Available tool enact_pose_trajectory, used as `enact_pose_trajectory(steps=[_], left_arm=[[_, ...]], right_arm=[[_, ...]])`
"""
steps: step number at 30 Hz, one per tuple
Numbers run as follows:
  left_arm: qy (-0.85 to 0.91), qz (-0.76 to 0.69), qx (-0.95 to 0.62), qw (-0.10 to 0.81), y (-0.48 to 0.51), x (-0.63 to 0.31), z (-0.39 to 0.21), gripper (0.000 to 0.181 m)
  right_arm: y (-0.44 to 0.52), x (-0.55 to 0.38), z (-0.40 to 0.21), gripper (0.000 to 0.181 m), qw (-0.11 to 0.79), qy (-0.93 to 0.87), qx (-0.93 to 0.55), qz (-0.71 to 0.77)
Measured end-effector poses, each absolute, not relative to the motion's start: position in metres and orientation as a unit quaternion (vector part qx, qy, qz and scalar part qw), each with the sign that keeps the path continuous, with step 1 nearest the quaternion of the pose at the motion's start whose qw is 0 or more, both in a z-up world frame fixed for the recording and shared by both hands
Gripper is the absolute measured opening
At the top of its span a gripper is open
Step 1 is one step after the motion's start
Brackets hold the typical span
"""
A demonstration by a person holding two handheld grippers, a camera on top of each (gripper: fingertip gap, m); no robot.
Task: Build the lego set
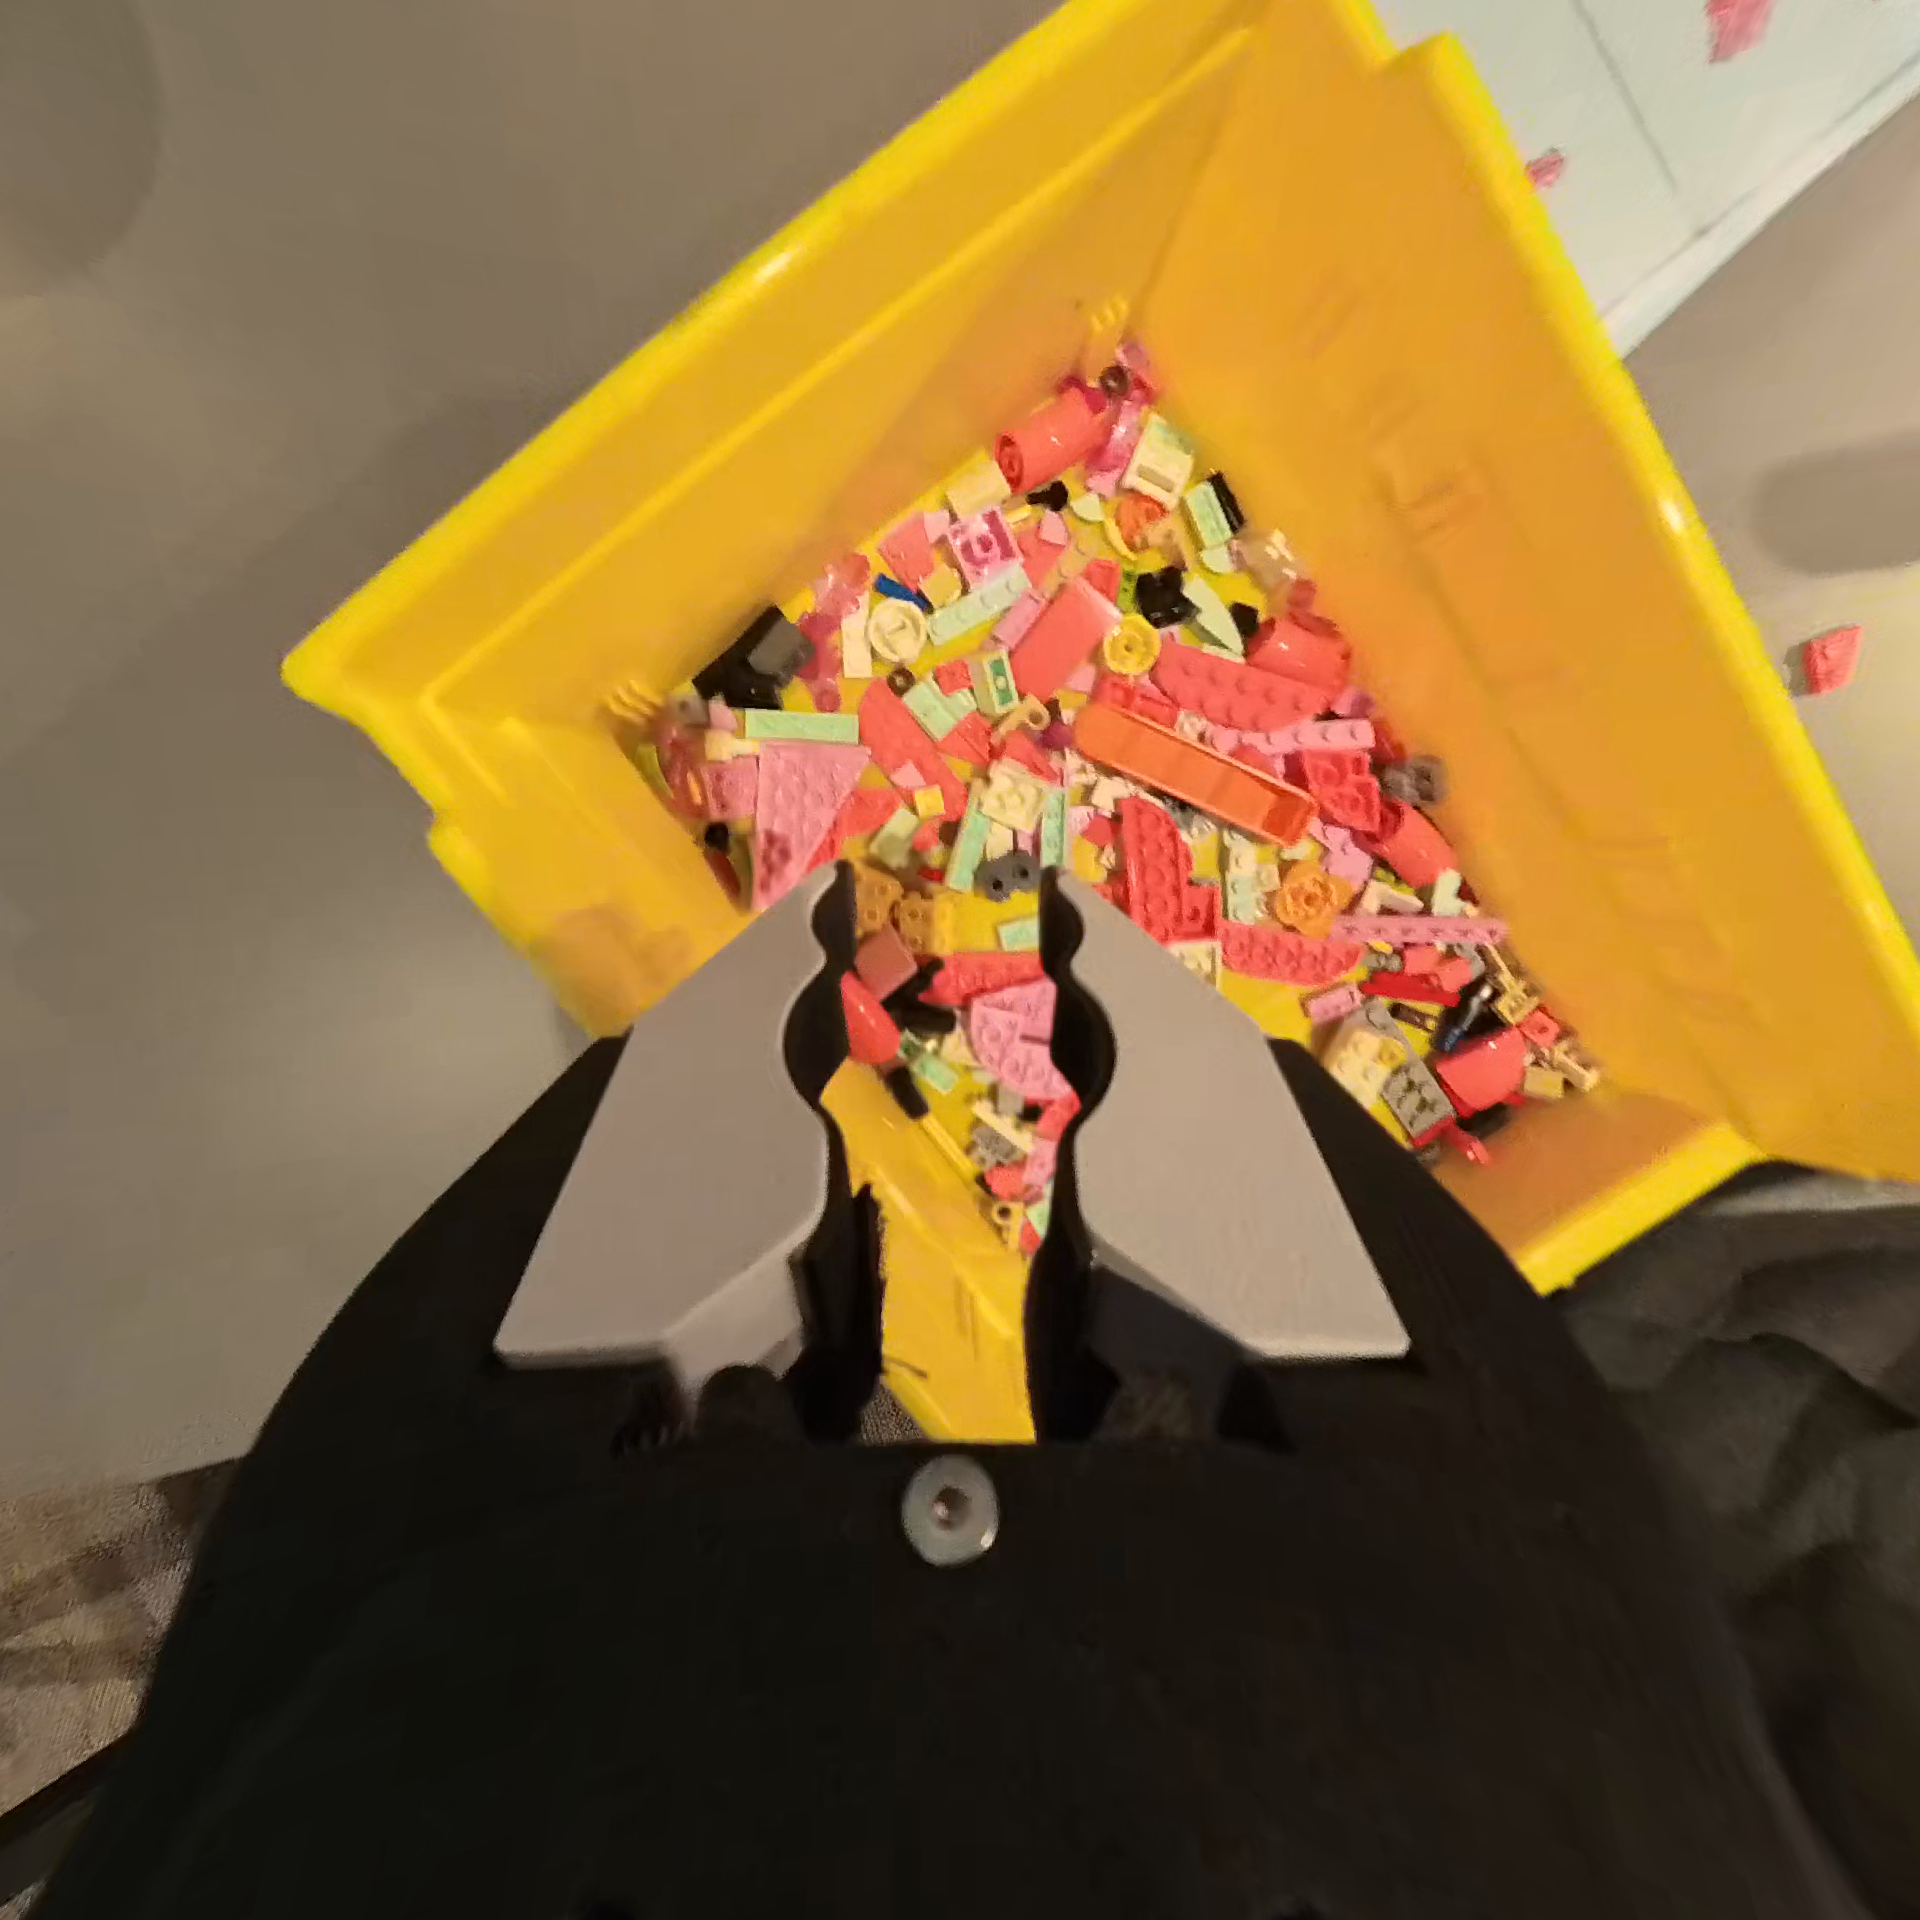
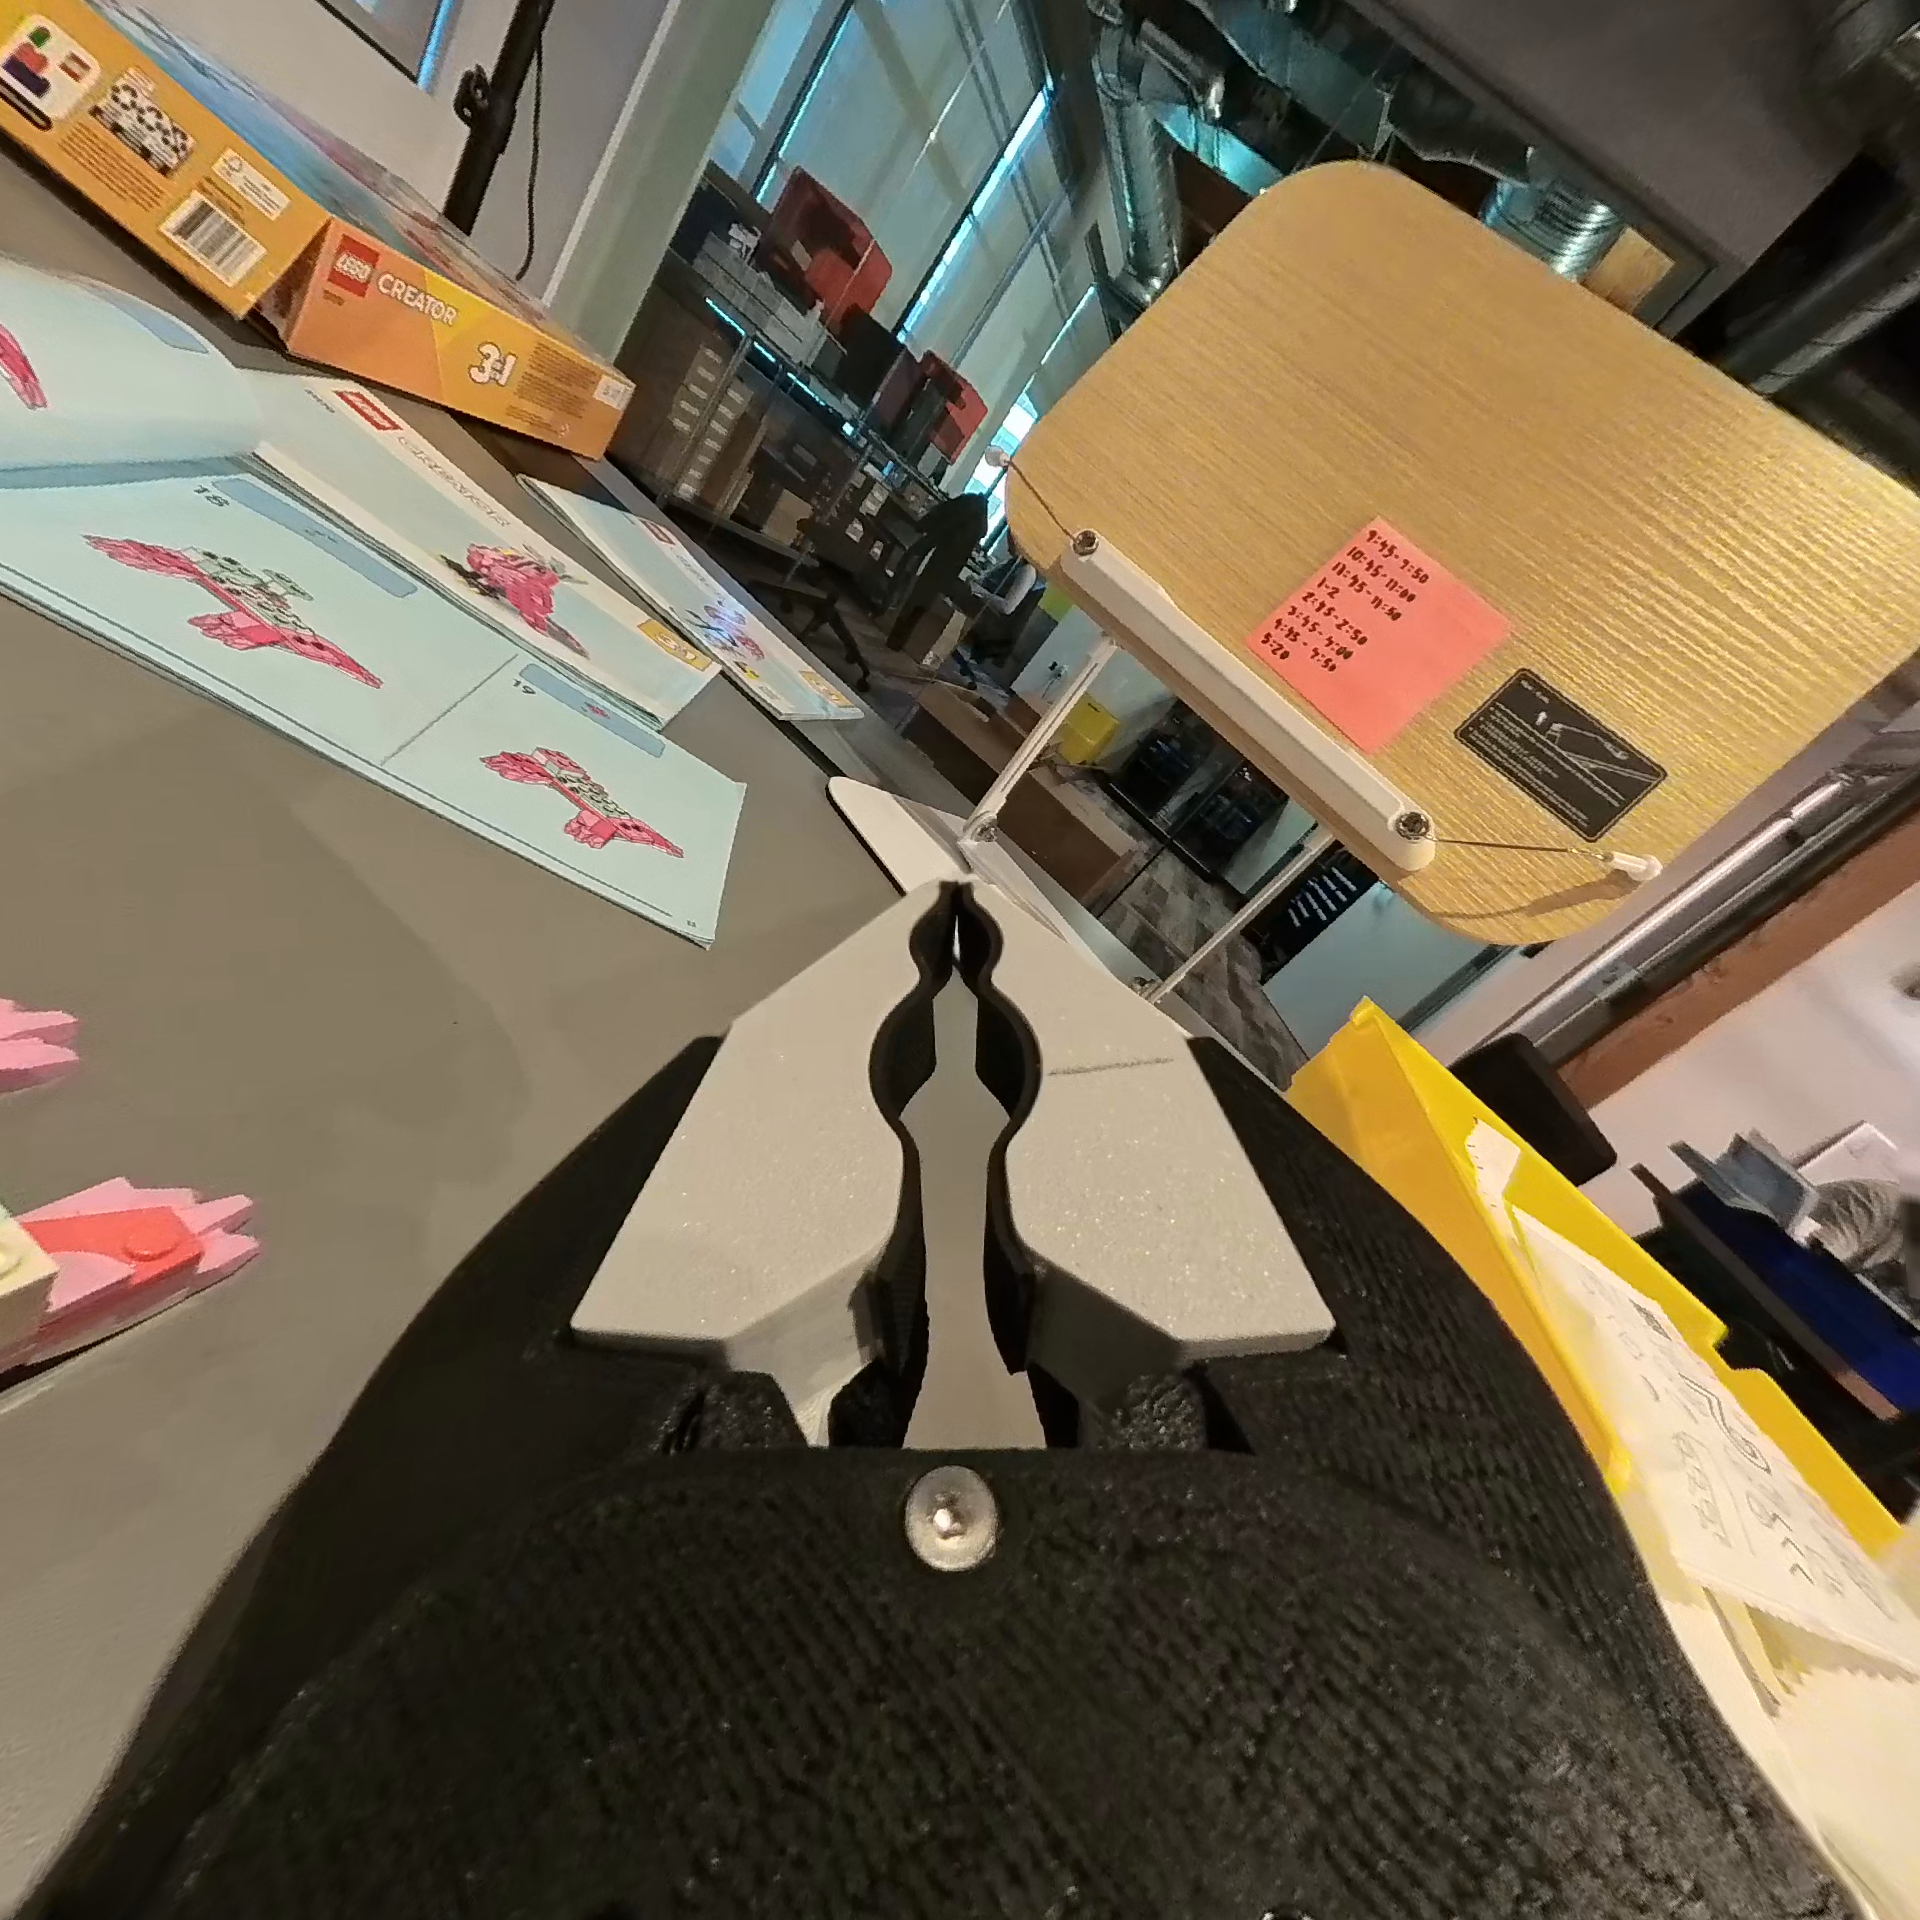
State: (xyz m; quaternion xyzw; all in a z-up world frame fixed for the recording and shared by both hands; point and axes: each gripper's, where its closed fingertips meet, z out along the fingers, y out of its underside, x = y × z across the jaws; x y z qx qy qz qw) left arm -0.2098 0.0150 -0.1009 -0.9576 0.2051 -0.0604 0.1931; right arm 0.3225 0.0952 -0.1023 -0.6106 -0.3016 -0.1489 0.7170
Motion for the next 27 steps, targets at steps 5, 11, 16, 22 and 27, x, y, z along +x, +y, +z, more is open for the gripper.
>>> enact_pose_trajectory(steps=[5,11,16,22,27], left_arm=[[0.194,-0.067,-0.967,0.149,0.038,-0.206,-0.133,0.031],[0.184,-0.023,-0.982,0.045,0.029,-0.22,-0.165,0.019],[0.219,0.062,-0.973,-0.032,0.012,-0.243,-0.175,0.007],[0.299,0.098,-0.947,-0.061,0.009,-0.248,-0.183,0.0],[0.289,0.072,-0.953,-0.053,0.009,-0.242,-0.183,0.0]], right_arm=[[0.099,0.328,-0.103,0.0,0.712,-0.294,-0.616,-0.166],[0.1,0.328,-0.106,0.0,0.706,-0.3,-0.618,-0.173],[0.098,0.329,-0.103,0.0,0.711,-0.293,-0.616,-0.171],[0.098,0.331,-0.101,0.0,0.715,-0.284,-0.616,-0.168],[0.098,0.33,-0.102,0.0,0.714,-0.288,-0.616,-0.167]])
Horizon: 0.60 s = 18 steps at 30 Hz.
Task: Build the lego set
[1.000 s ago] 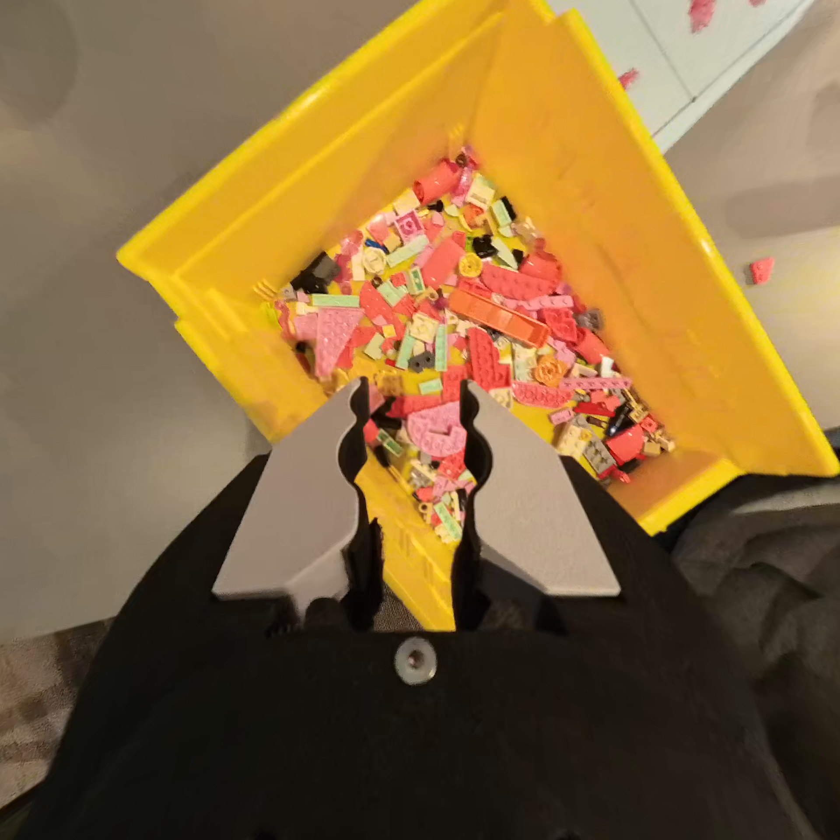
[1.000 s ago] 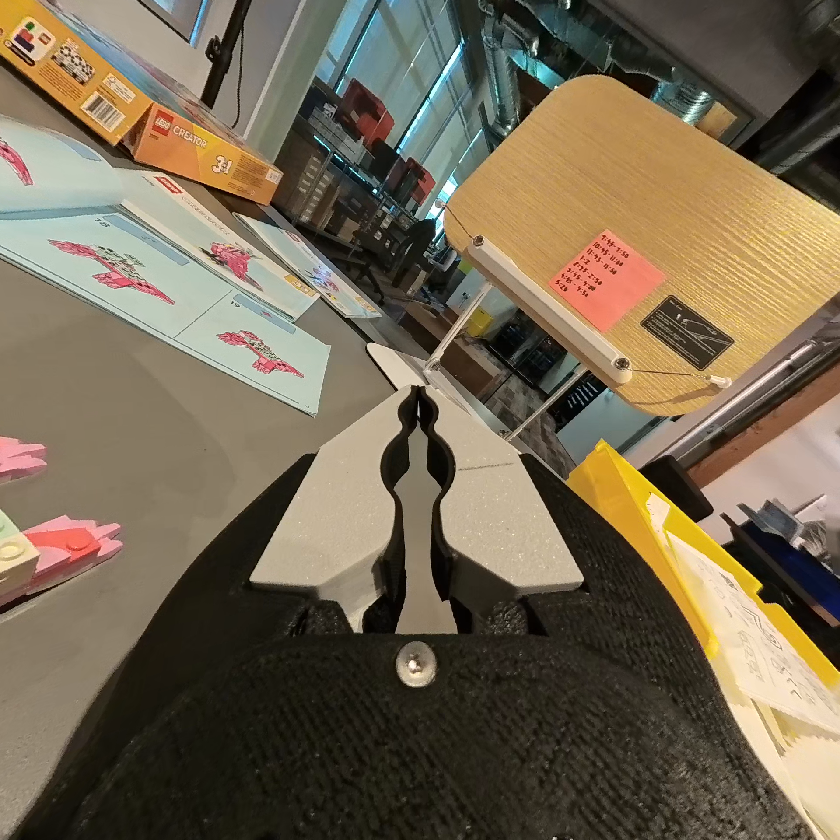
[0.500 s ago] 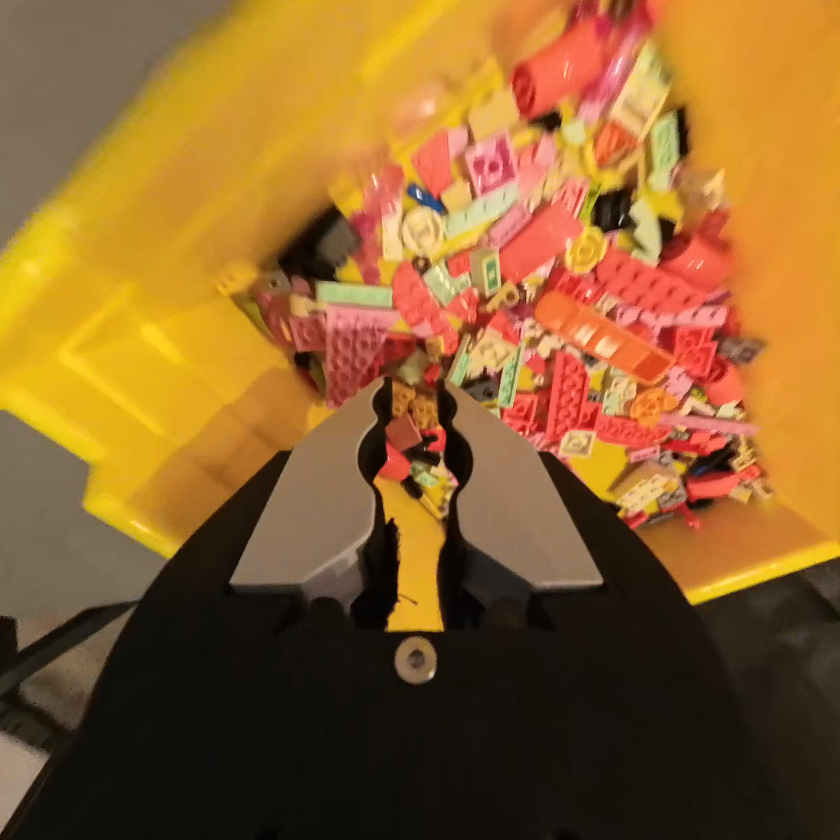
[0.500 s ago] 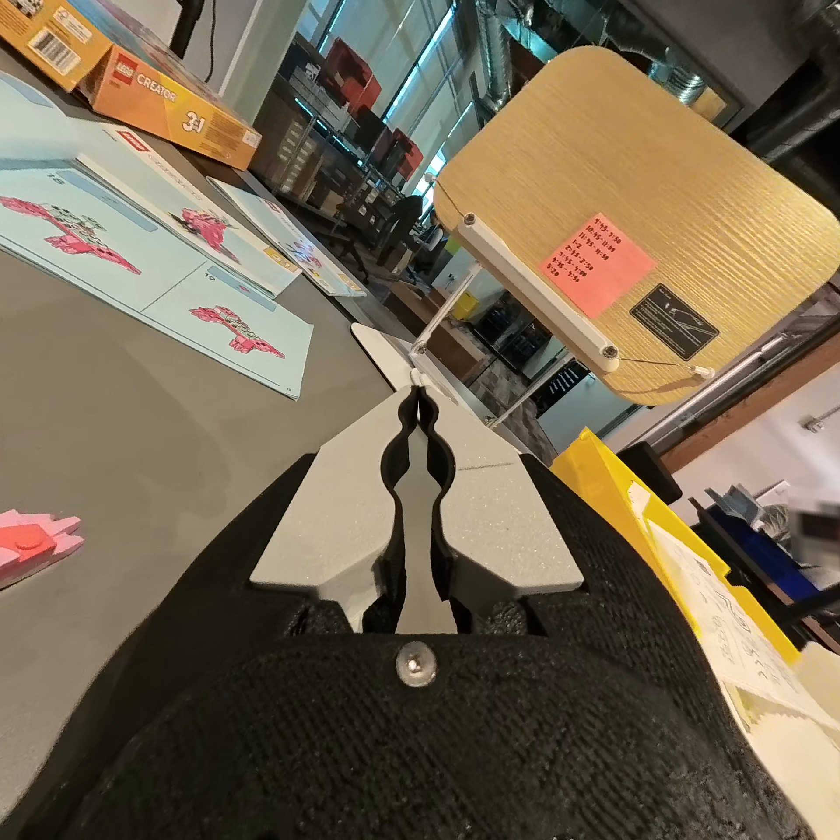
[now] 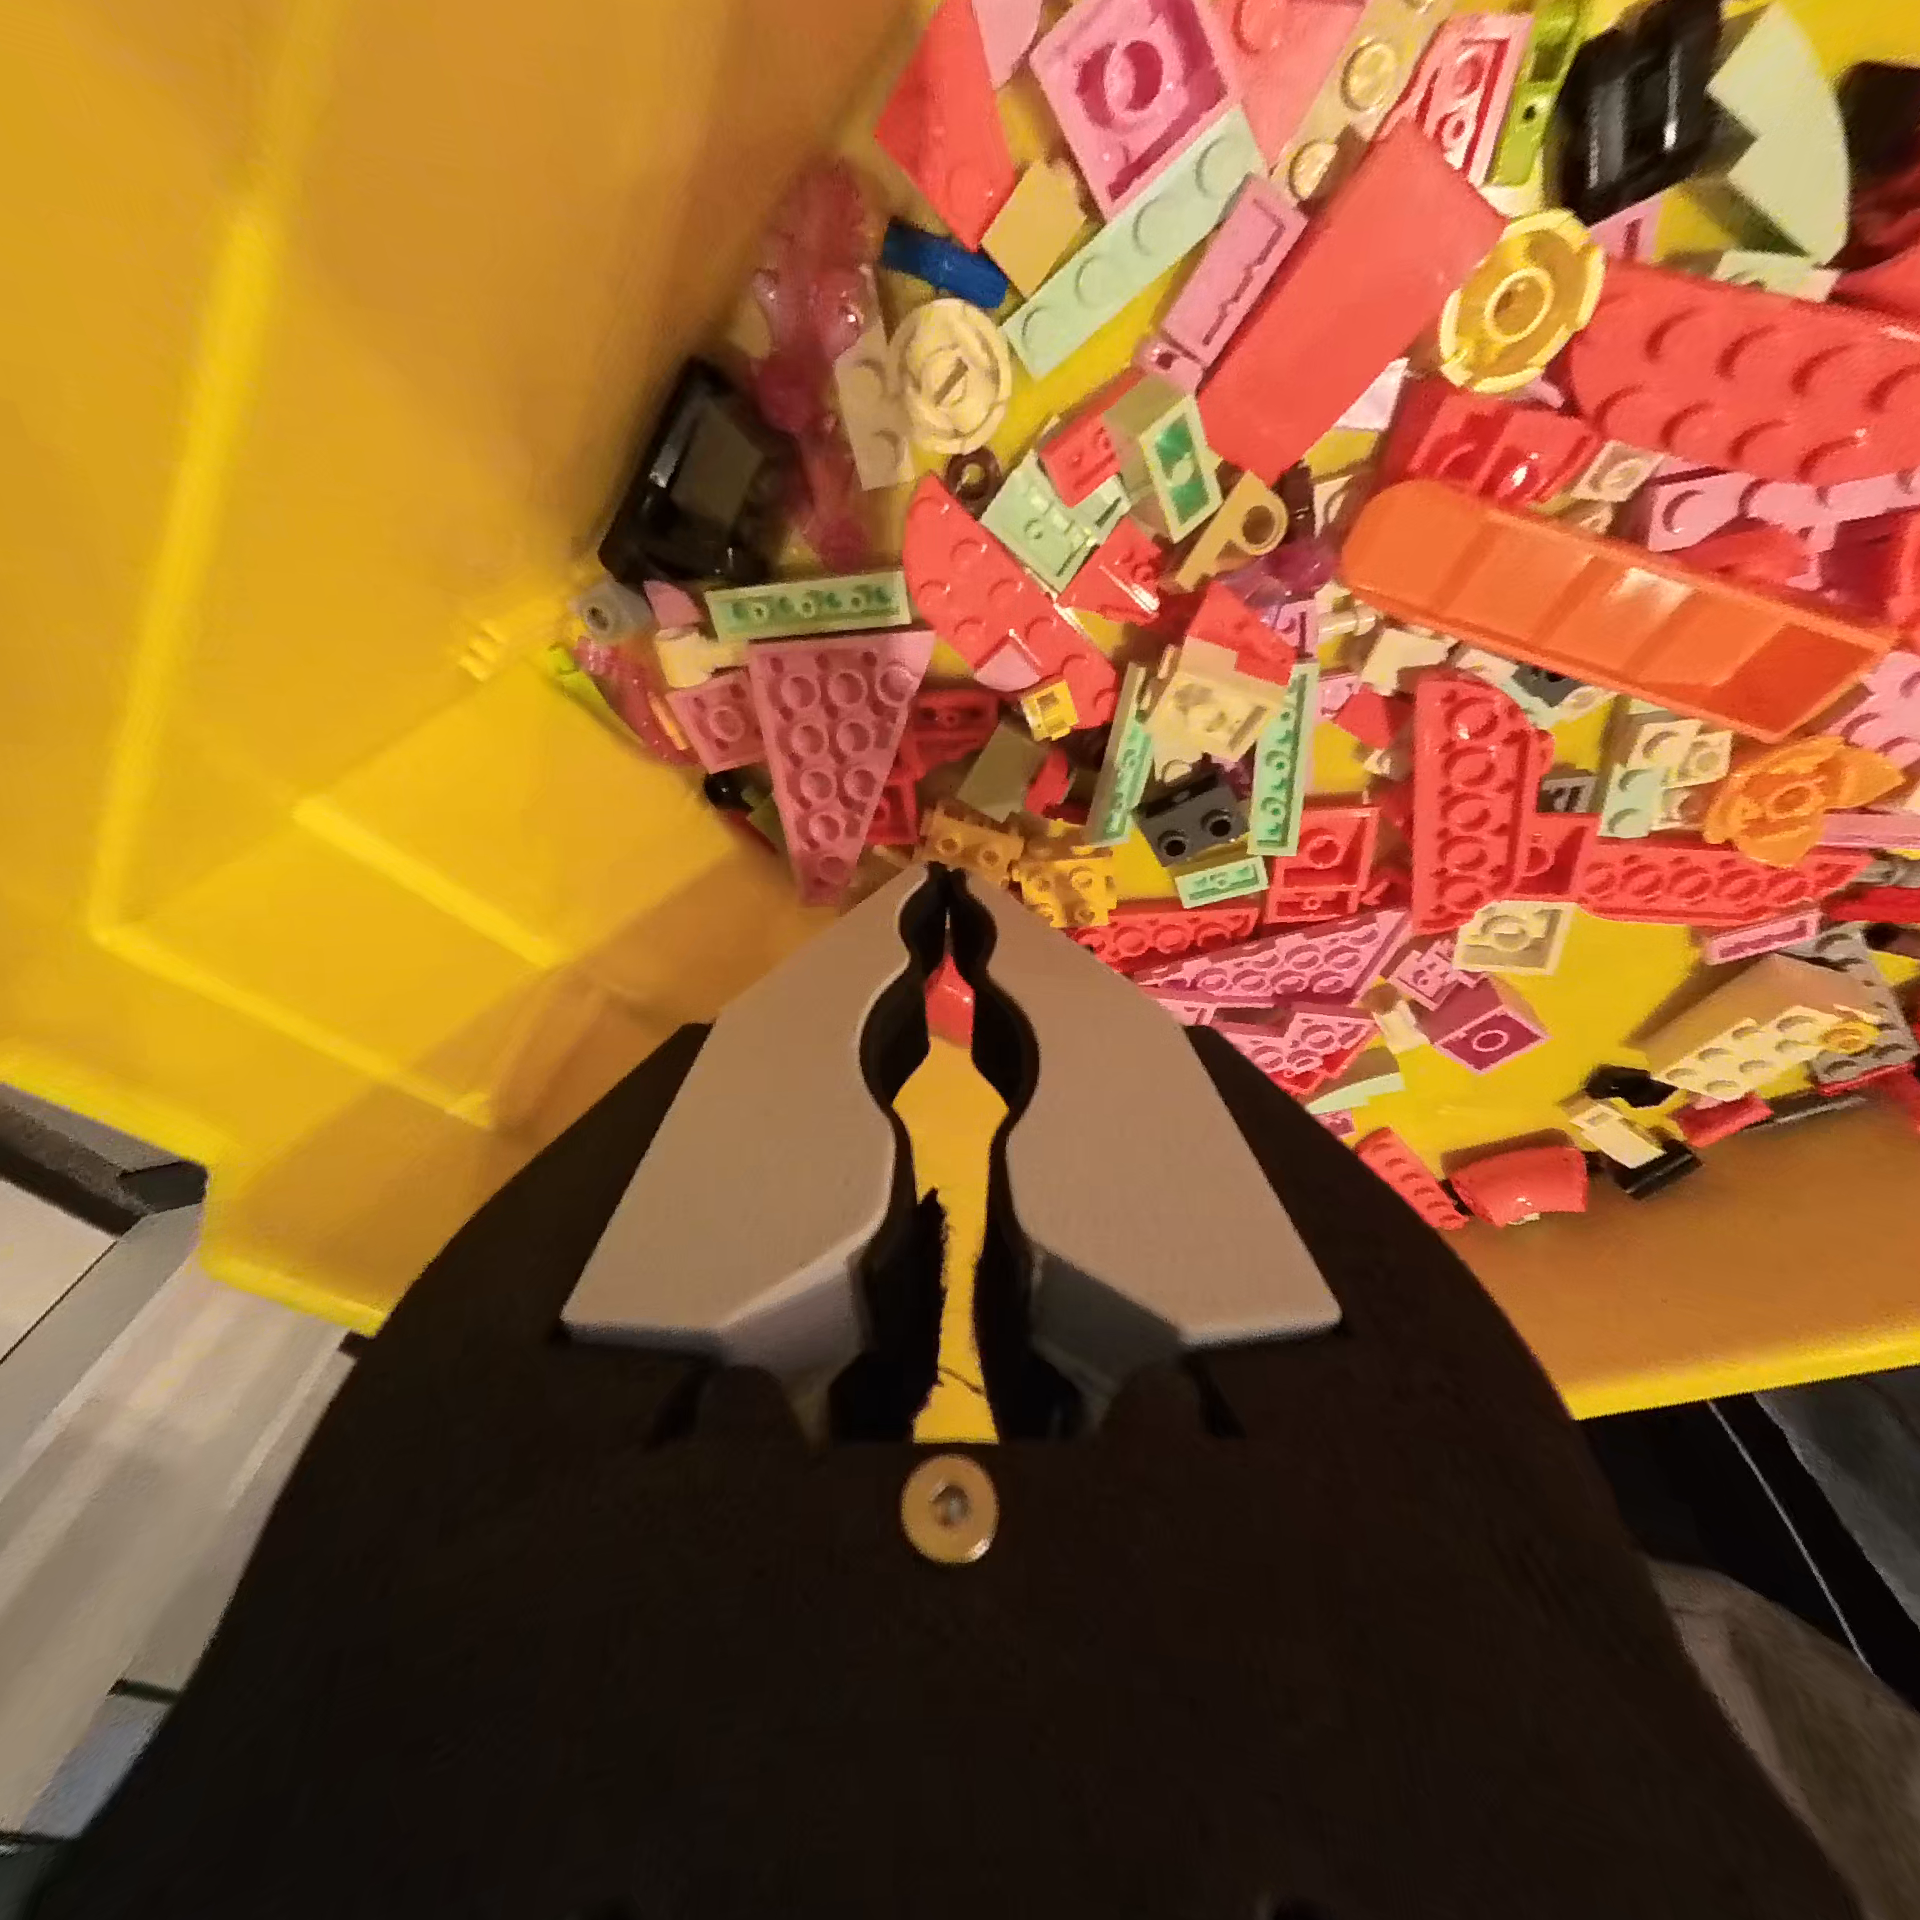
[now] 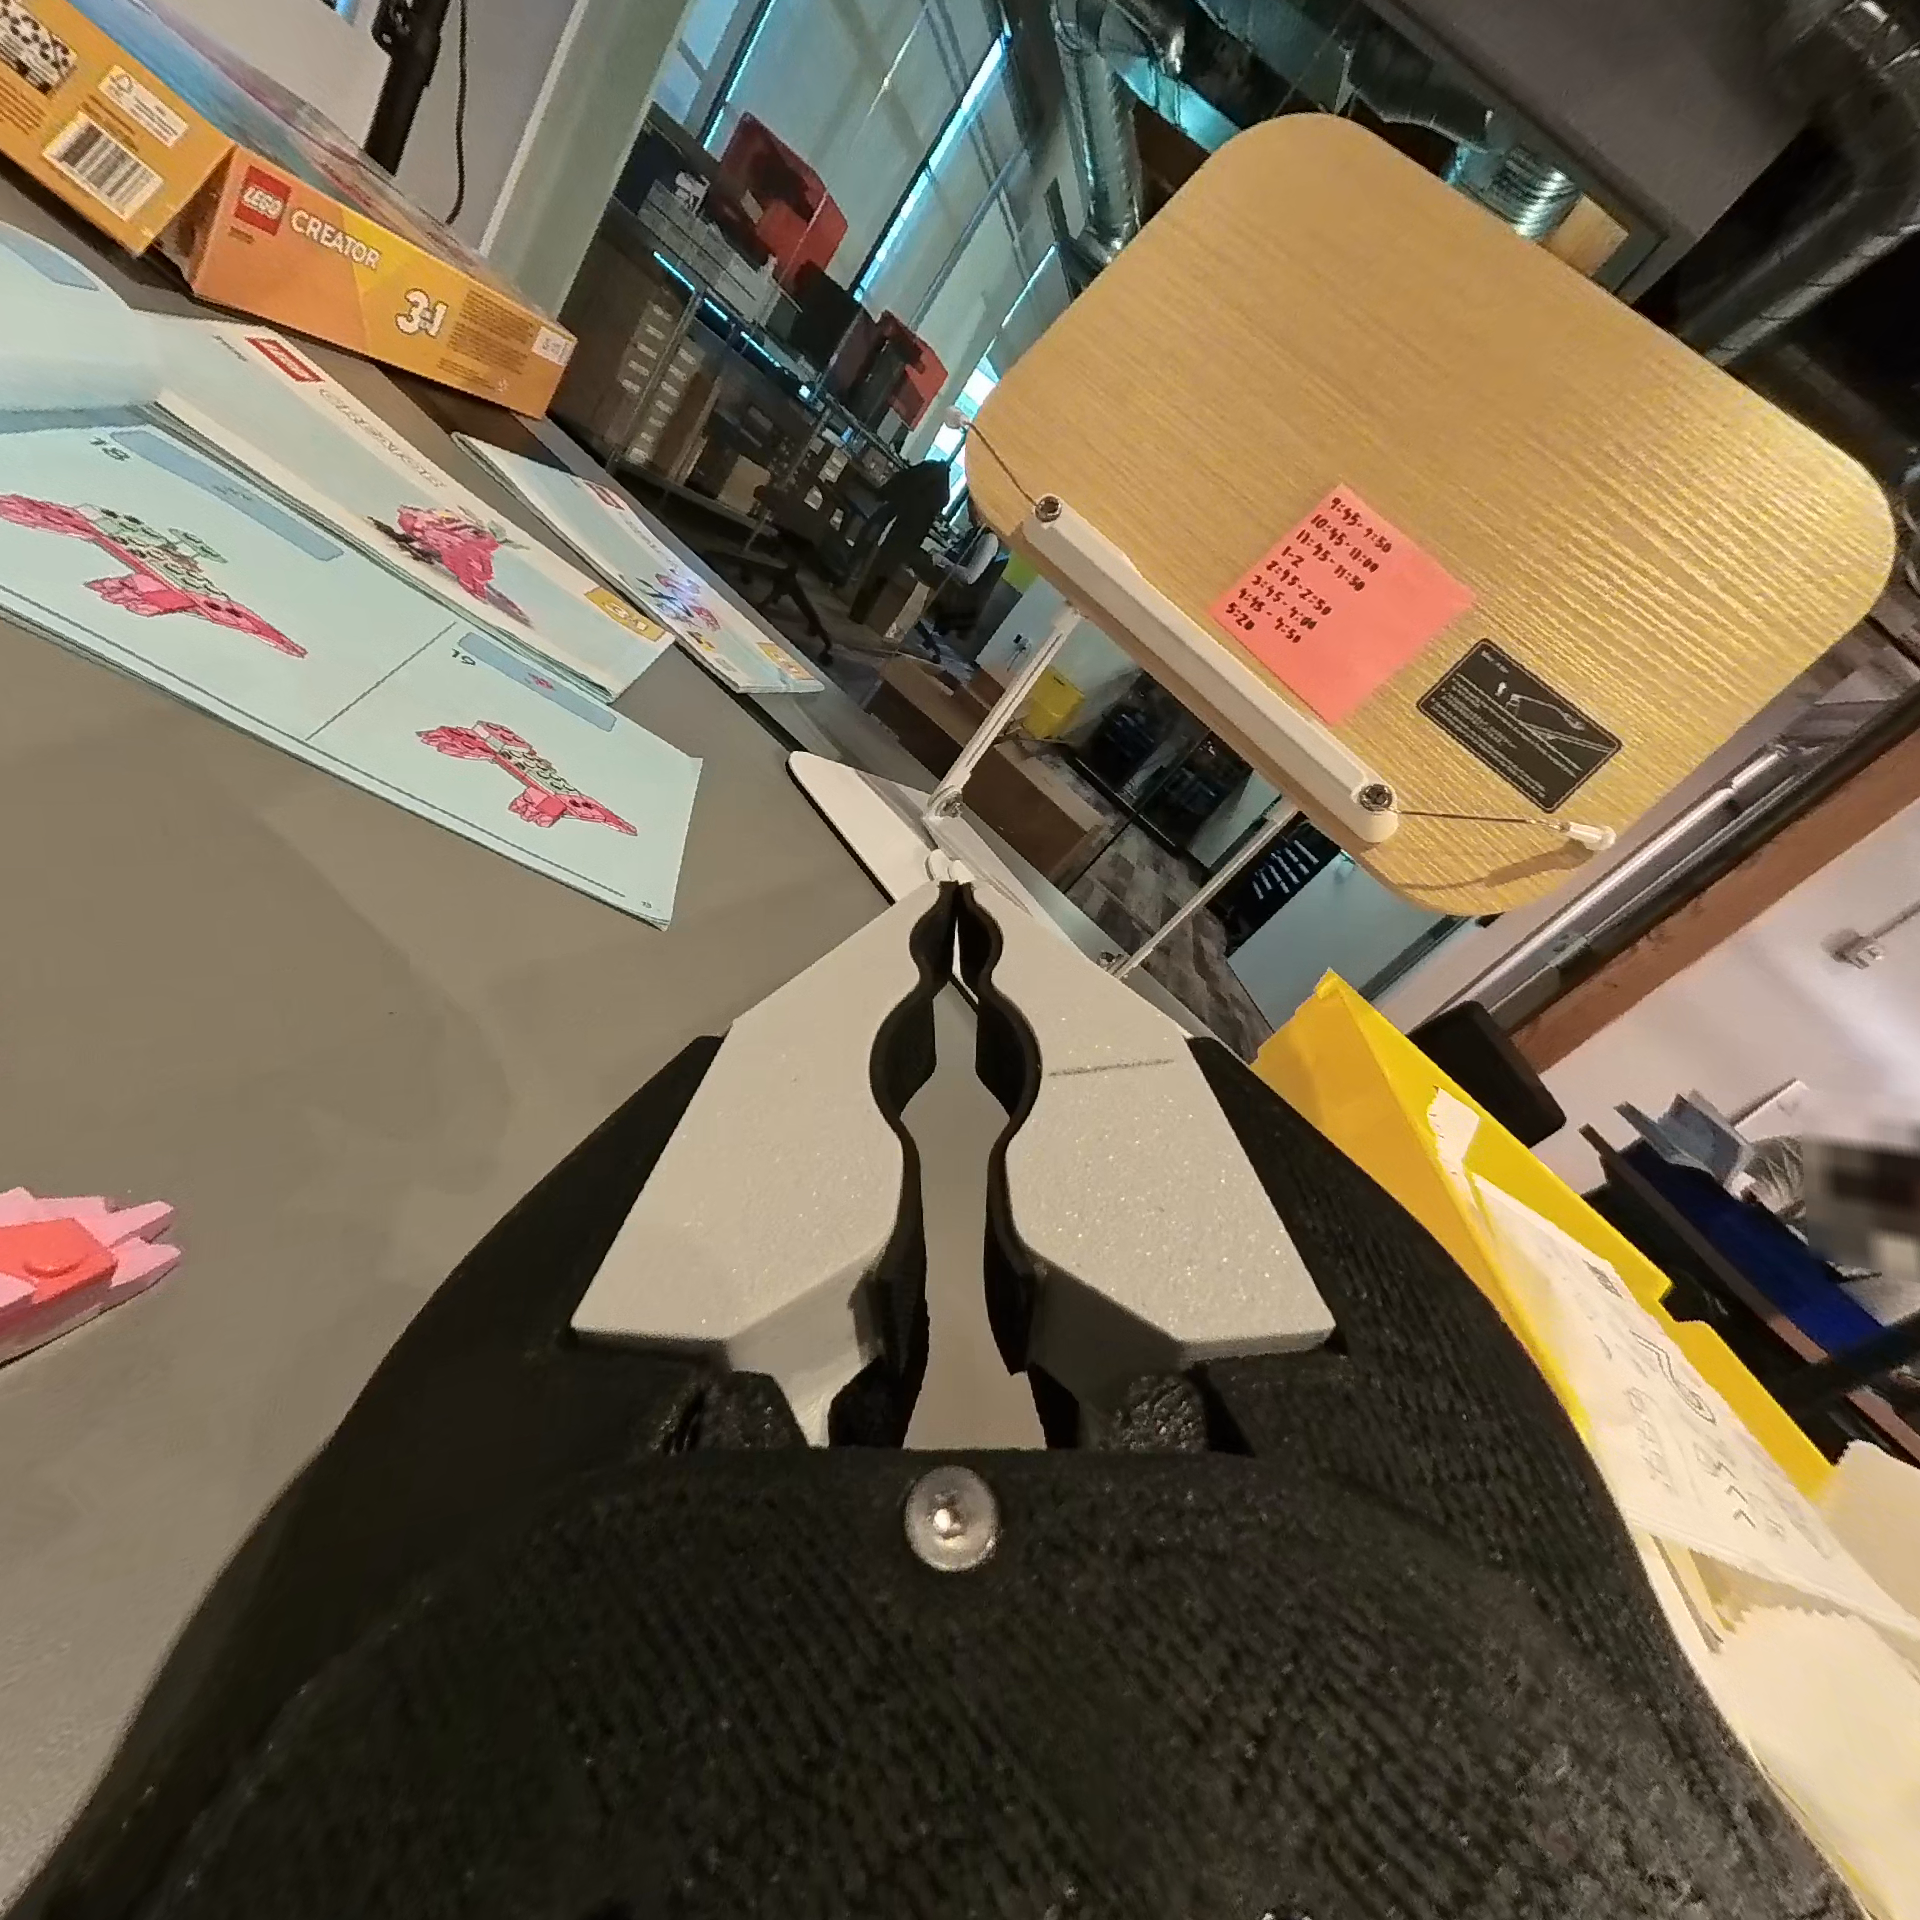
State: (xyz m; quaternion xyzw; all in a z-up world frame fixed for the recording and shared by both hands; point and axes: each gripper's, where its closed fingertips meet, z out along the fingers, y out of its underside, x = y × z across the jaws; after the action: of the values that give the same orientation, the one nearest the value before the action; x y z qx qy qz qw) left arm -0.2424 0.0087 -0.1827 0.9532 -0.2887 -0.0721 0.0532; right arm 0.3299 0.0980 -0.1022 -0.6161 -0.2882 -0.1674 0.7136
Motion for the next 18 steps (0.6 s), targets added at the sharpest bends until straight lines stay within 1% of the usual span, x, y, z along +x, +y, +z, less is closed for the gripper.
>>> enact_pose_trajectory(steps=[4,7,9,11,13,15,18], left_arm=[[-0.287,-0.02,0.957,0.047,0.003,-0.228,-0.183,0.0],[-0.293,0.056,0.954,0.038,-0.005,-0.205,-0.182,0.0],[-0.301,0.114,0.947,0.009,-0.005,-0.185,-0.176,0.0],[-0.292,0.152,0.943,-0.039,0.004,-0.171,-0.167,0.0],[-0.275,0.164,0.943,-0.092,0.019,-0.165,-0.158,0.002],[-0.265,0.167,0.942,-0.123,0.028,-0.164,-0.152,0.008],[-0.283,0.147,0.94,-0.117,0.027,-0.168,-0.158,0.015]], right_arm=[[0.098,0.328,-0.103,0.0,0.711,-0.295,-0.616,-0.167],[0.098,0.327,-0.103,0.0,0.712,-0.295,-0.615,-0.166],[0.097,0.327,-0.103,0.0,0.712,-0.296,-0.615,-0.166],[0.097,0.327,-0.103,0.0,0.712,-0.296,-0.615,-0.165],[0.098,0.327,-0.103,0.0,0.711,-0.297,-0.615,-0.165],[0.098,0.327,-0.104,0.0,0.711,-0.297,-0.615,-0.166],[0.097,0.326,-0.104,0.0,0.71,-0.298,-0.615,-0.167]])
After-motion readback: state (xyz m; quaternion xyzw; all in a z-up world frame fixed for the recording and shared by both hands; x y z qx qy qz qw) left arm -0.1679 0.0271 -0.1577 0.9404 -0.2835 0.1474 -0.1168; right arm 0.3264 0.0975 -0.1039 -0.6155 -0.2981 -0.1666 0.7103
